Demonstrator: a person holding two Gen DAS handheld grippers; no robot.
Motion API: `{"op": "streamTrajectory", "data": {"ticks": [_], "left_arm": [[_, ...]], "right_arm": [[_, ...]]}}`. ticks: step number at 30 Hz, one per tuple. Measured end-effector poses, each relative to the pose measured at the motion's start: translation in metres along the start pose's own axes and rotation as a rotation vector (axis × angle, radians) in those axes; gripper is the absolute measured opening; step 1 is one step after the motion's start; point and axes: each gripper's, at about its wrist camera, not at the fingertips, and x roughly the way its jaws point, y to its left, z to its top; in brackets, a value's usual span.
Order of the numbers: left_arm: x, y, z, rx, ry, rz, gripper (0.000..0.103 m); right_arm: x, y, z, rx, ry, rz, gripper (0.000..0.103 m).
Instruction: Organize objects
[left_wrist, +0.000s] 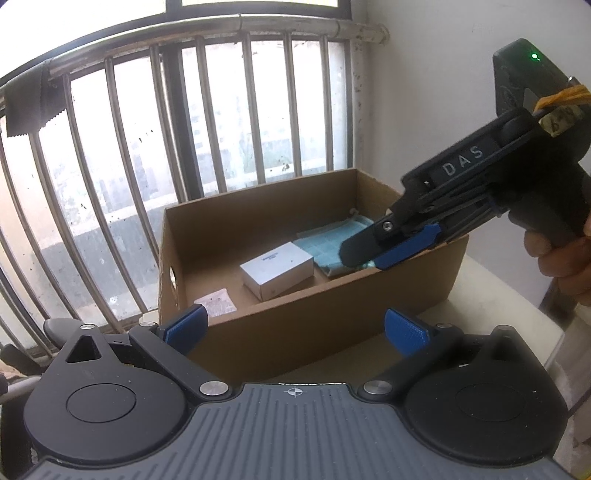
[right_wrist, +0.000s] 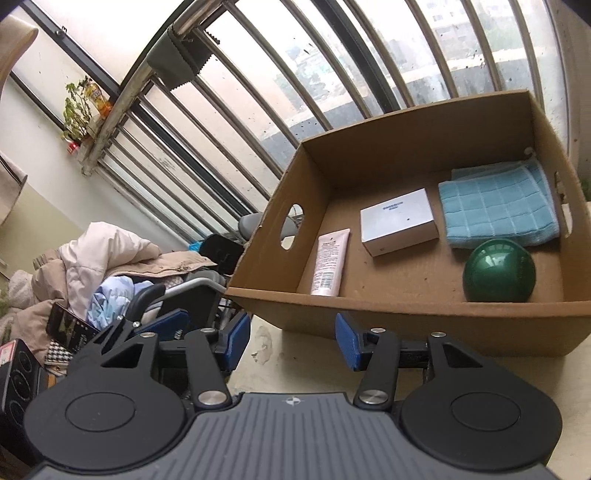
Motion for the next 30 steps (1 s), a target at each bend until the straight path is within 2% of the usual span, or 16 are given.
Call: {"op": "streamTrajectory", "data": {"ticks": [3, 6, 11, 14, 17, 21, 24, 30], "left_arm": [[0.003, 0.014, 0.005, -0.039, -0.013, -0.011, 0.103], [0.011, 0.034, 0.014, -0.110, -0.027, -0.052, 0.103], [0.042, 0.060, 0.032, -0.207, -0.019, -0.096, 0.103], [0.075, 0.065, 0.038, -0.237, 0.030, -0.125, 0.102], [0.110, 0.069, 0.042, -0.264, 0.105, -0.157, 0.094], [0.147, 0.068, 0.046, -0.247, 0.190, -0.191, 0.082], [0.167, 0.068, 0.049, -0.235, 0.243, -0.227, 0.076], [0.190, 0.066, 0.052, -0.196, 0.313, -0.288, 0.072]], "right_arm": [[-0.006, 0.001, 0.005, -0.017, -0.014, -0.025, 0.055], [-0.011, -0.001, 0.013, -0.041, -0.040, -0.071, 0.057], [0.000, -0.016, 0.036, -0.065, -0.035, -0.146, 0.057], [0.020, -0.035, 0.053, -0.042, 0.001, -0.163, 0.057], [0.046, -0.057, 0.070, -0.008, 0.048, -0.173, 0.057], [0.075, -0.083, 0.087, 0.009, 0.115, -0.206, 0.056], [0.096, -0.098, 0.103, 0.019, 0.146, -0.217, 0.049], [0.138, -0.114, 0.129, 0.042, 0.183, -0.171, 0.045]]}}
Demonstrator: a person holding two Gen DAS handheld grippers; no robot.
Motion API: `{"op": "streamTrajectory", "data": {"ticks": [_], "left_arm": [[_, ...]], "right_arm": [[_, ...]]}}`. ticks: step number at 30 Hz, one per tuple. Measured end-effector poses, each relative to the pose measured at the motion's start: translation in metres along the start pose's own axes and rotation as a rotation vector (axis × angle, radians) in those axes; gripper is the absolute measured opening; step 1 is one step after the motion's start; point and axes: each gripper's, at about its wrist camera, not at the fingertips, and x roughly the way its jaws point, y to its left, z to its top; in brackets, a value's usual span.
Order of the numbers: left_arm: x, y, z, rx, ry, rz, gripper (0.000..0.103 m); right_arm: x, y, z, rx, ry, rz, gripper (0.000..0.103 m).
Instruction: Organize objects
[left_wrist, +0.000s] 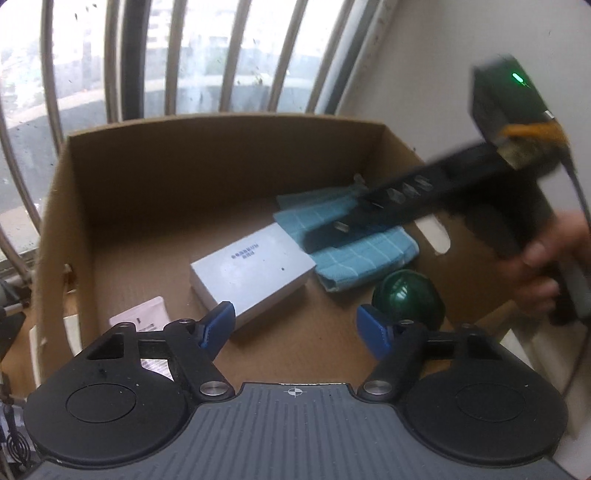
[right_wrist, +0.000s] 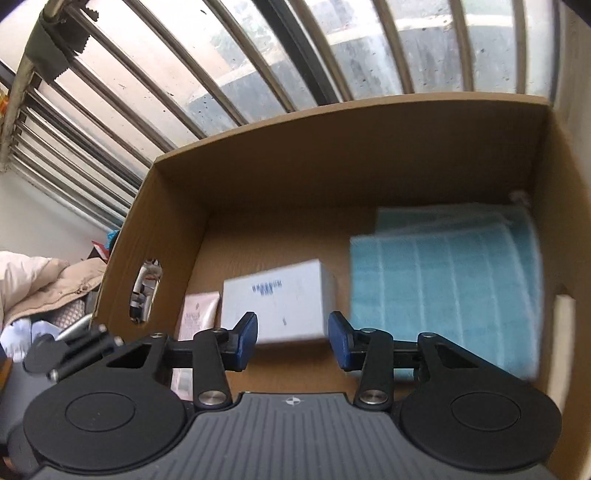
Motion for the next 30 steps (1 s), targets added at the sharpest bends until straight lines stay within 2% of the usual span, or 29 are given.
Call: {"op": "streamTrajectory", "data": {"ticks": [4, 8, 15, 21, 24, 28, 30], "left_arm": [[0.004, 0.006, -0.002, -0.039, 0.030, -0.040, 0.072], [0.002, 0.010, -0.004, -0.040, 0.025, -0.019, 0.072], [0.006, 0.017, 0.003, -0.057, 0.038, -0.025, 0.072], [-0.002, 0.009, 0.000, -0.030, 0.016, -0.011, 0.073], [-0.019, -0.002, -0.005, 0.002, -0.030, 0.001, 0.078], [-0.048, -0.020, -0.018, 0.023, -0.105, 0.015, 0.097], [-0.066, -0.032, -0.029, 0.041, -0.160, 0.041, 0.102]], "right_arm": [[0.026, 0.000, 0.014, -0.001, 0.035, 0.001, 0.045], [0.042, -0.003, 0.017, 0.000, 0.069, -0.014, 0.046], [0.036, 0.003, 0.003, -0.023, 0.116, 0.014, 0.046], [0.022, 0.002, -0.005, -0.014, 0.091, 0.022, 0.046], [0.000, 0.006, -0.015, -0.015, 0.043, 0.038, 0.046], [-0.046, 0.012, -0.039, -0.016, -0.045, 0.071, 0.048], [-0.066, 0.014, -0.048, -0.023, -0.095, 0.094, 0.055]]}}
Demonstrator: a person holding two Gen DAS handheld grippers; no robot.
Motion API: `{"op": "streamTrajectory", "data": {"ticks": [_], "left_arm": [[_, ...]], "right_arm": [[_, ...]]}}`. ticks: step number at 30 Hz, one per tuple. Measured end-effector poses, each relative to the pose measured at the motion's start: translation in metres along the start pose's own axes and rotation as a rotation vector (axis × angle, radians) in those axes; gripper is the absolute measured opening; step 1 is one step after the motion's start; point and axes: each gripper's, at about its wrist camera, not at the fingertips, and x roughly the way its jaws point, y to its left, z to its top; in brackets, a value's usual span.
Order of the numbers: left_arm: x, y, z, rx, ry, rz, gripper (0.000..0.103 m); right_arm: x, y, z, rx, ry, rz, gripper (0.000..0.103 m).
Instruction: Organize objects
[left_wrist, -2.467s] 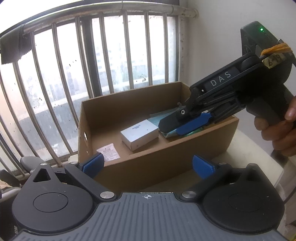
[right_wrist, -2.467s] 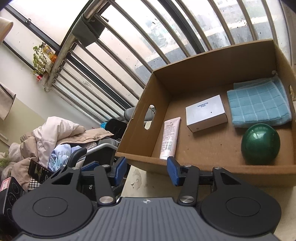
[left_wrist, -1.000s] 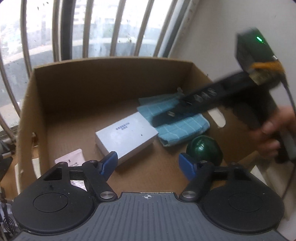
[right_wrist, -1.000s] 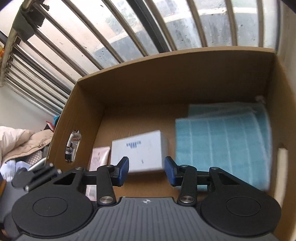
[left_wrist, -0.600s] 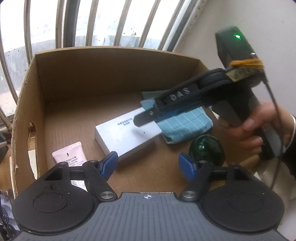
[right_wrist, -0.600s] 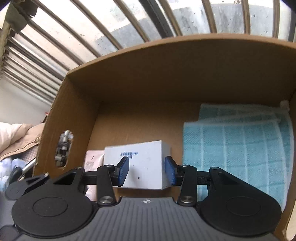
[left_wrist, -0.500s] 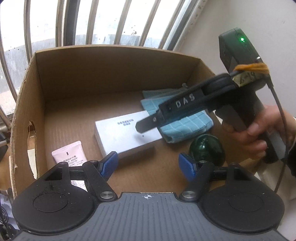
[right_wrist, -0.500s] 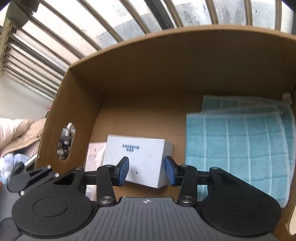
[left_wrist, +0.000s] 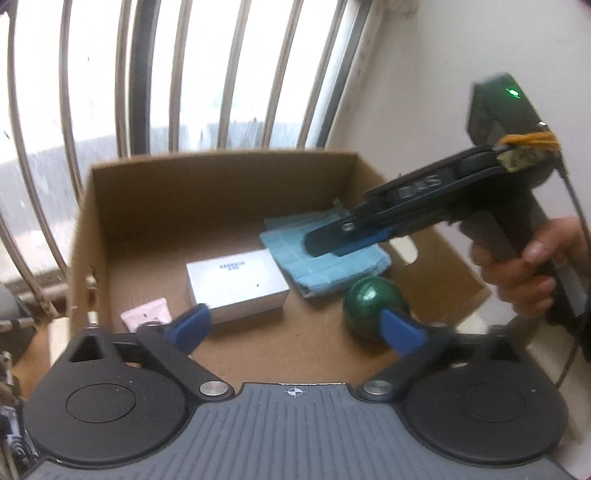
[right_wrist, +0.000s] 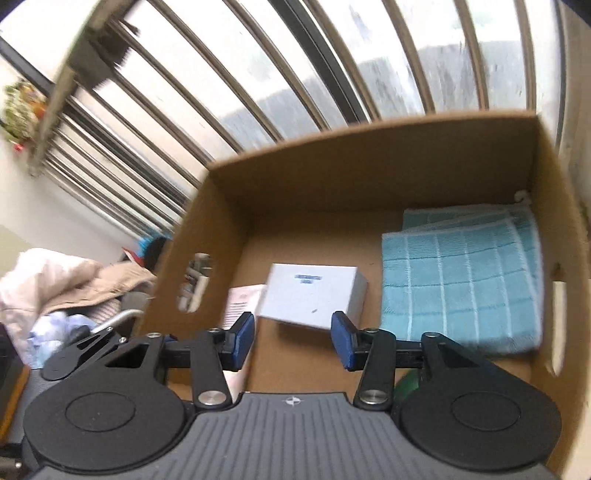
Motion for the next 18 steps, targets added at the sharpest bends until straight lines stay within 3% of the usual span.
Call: {"op": "streamTrajectory", "data": {"ticks": [4, 6, 7, 12, 18], "left_arm": [[-0.034, -0.020, -0.017, 0.021, -0.088, 0.078, 0.103], [-0.046, -0.029, -0.028, 0.002, -0.106, 0.137, 0.103], [-0.049, -0.032, -0.033, -0.008, -0.103, 0.165, 0.103], [-0.063, -0.048, -0.060, -0.034, -0.089, 0.279, 0.103], [-0.070, -0.086, -0.101, 0.027, -0.162, 0.509, 0.103]], "right_arm": [[-0.042, 0.010, -0.020, -0.028, -0.111, 0.071, 0.066], [-0.057, 0.017, -0.037, -0.038, -0.164, 0.098, 0.080], [-0.064, 0.020, -0.046, -0.045, -0.192, 0.105, 0.082], [-0.084, 0.038, -0.090, -0.070, -0.320, 0.038, 0.101], [-0.088, 0.053, -0.141, -0.075, -0.411, -0.057, 0.103]]}}
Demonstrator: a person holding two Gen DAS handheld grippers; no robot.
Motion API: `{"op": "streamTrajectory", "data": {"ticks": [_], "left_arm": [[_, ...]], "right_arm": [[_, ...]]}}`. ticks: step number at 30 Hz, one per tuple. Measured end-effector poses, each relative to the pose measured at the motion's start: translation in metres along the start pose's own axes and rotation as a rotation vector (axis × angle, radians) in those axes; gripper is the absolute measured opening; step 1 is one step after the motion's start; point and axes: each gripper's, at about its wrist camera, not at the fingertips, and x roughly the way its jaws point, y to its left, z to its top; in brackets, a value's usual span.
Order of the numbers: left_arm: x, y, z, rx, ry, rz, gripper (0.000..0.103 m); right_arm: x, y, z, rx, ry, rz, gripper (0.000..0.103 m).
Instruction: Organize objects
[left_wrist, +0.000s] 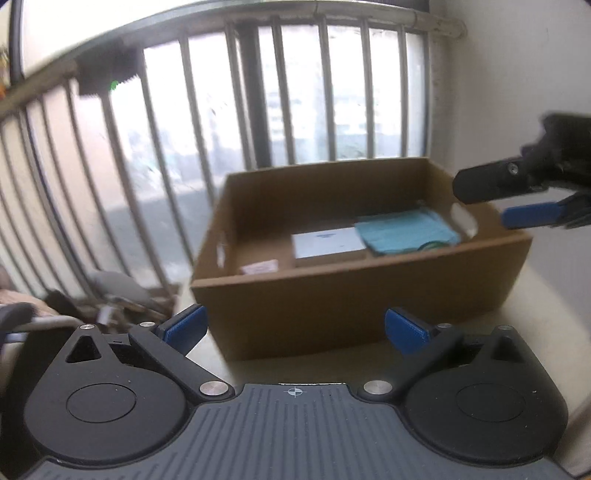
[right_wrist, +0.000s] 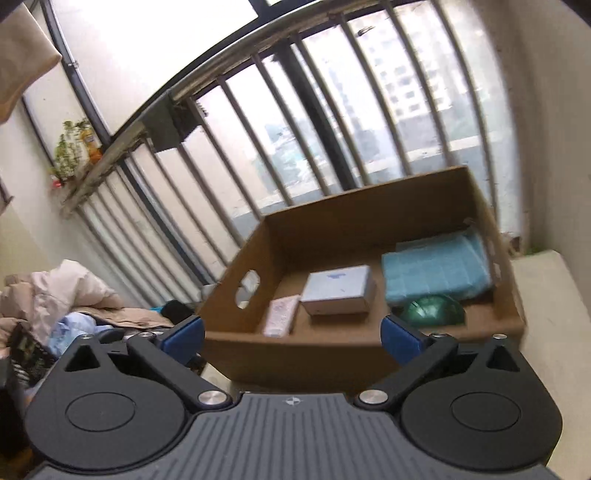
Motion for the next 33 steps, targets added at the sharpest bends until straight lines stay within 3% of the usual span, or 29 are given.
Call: {"op": "streamTrajectory", "data": {"ticks": [2, 5, 7, 10, 16, 19, 28, 33], "left_arm": [[-0.005, -0.007, -0.009, 0.025, 0.002, 0.000, 0.103], [-0.007, -0.013, -0.017, 0.028, 0.016, -0.088, 0.103], [-0.007, -0.014, -0.020, 0.019, 0.013, -0.105, 0.103], [-0.008, -0.011, -0.019, -0.007, -0.003, -0.104, 0.103], [-0.011, 0.006, -0.013, -0.114, -0.055, -0.062, 0.103], [-0.007, 0.012, -0.012, -0.183, -0.049, -0.048, 0.103], [0.000, 0.025, -0.003, -0.191, -0.064, -0.009, 0.103], [0.006, 0.030, 0.002, -0.188, -0.057, 0.004, 0.103]], "right_arm": [[-0.007, 0.003, -0.012, 0.000, -0.025, -0.042, 0.103], [-0.021, 0.007, -0.024, -0.003, -0.076, -0.118, 0.103], [-0.029, 0.010, -0.028, -0.009, -0.106, -0.177, 0.103], [-0.038, 0.018, -0.030, -0.057, -0.132, -0.289, 0.103], [-0.042, 0.043, -0.042, -0.276, -0.182, -0.537, 0.103], [-0.041, 0.051, -0.046, -0.327, -0.187, -0.602, 0.103], [-0.038, 0.047, -0.041, -0.266, -0.171, -0.542, 0.103], [-0.026, 0.035, -0.033, -0.147, -0.114, -0.416, 0.103]]}}
